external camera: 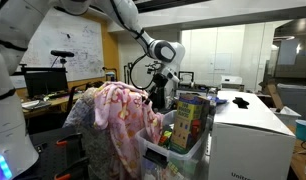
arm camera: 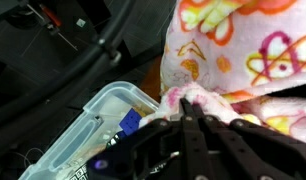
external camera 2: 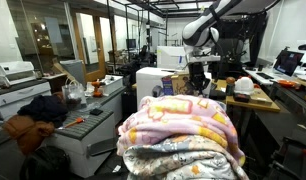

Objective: Put the pink blanket over the blue blanket

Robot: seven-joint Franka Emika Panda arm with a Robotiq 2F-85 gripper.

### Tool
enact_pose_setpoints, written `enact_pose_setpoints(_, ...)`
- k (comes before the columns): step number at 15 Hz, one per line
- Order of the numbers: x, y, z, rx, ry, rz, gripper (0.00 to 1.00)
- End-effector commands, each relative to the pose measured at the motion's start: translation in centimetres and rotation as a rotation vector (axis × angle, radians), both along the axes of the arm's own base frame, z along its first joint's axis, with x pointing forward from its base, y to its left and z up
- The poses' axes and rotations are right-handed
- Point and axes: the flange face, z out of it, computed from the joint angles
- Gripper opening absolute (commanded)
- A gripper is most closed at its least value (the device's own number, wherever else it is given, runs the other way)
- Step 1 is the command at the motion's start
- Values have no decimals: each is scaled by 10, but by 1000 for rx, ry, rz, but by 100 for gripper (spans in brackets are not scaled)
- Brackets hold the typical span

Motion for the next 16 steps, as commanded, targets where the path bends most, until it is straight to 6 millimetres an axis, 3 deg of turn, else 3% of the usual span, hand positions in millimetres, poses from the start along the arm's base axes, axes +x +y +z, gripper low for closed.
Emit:
enact_pose_setpoints(1,-17,11,41,43,-16,116,0)
enact_pose_setpoints(8,-44,58,84,94,-80,348,0)
enact_pose_setpoints(16,-62,122,134,122,-181,486,0)
